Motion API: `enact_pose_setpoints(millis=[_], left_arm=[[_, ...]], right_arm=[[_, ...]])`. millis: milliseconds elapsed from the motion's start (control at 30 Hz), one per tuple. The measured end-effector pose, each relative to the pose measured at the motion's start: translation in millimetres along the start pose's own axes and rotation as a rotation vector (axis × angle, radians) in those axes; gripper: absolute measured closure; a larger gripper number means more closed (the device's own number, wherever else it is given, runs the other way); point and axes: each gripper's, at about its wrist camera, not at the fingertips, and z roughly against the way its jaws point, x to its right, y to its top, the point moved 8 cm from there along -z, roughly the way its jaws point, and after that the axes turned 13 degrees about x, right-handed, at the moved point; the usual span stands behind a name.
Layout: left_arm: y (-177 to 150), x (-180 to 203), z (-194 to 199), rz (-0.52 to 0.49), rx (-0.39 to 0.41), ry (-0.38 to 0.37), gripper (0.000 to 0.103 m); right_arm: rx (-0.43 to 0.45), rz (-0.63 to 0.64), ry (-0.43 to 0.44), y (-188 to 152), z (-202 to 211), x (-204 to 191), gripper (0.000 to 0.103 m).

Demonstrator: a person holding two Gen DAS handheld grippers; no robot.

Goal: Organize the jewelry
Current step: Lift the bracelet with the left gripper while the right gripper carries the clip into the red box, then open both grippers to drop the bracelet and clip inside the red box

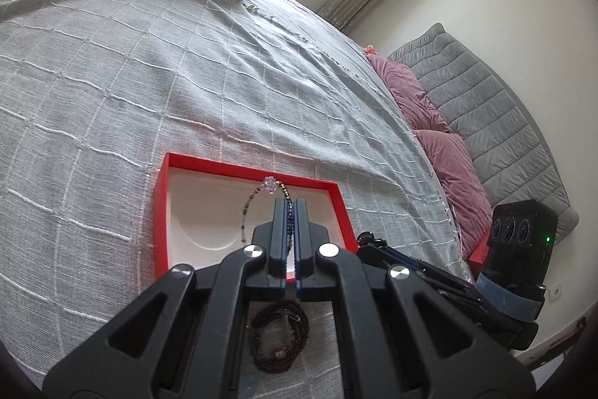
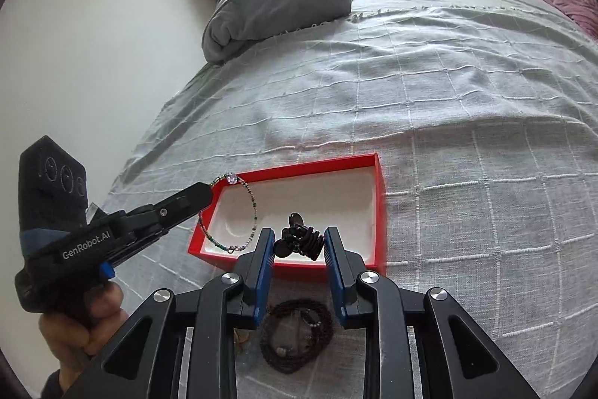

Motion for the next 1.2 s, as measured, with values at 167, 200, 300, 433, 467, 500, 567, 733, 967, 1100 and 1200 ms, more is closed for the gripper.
enact_pose_setpoints(millis=[167,200,300,433,467,500,567,733,967,1100,1200], left_arm=[[0,-9,-2,-0.003,-0.002,0.026,0.1],[0,-11,-2,-0.002,-0.001,0.028,0.1],[0,-14,-2,-0.006,-0.002,0.037,0.1],[1,-19,0,-0.007,0.001,0.051,0.1],[1,-21,1,-0.009,0.003,0.058,0.1],[2,-23,2,-0.016,0.006,0.07,0.1],[1,-28,1,-0.043,0.007,0.109,0.1],[-7,-43,-6,-0.056,-0.034,0.165,0.1],[-8,-42,-4,-0.066,-0.049,0.178,0.1],[-7,-41,-1,-0.08,-0.045,0.193,0.098],[-7,-41,4,-0.072,-0.044,0.192,0.098]], right_arm=[[-0.011,0.01,-0.033,1,-13,7,0.076],[-0.015,0.014,-0.039,0,-16,8,0.076],[-0.032,0.026,-0.059,-4,-23,12,0.076],[-0.041,0.046,-0.088,-8,-27,16,0.075],[-0.04,0.052,-0.092,-8,-26,16,0.075],[-0.038,0.058,-0.097,-9,-26,16,0.075],[-0.034,0.071,-0.104,-9,-25,15,0.075],[-0.035,0.07,-0.11,-9,-25,15,0.075],[-0.022,0.046,-0.102,-3,-19,19,0.074],[-0.01,0.032,-0.102,1,-15,21,0.073],[-0.002,0.013,-0.108,4,-11,26,0.07]])
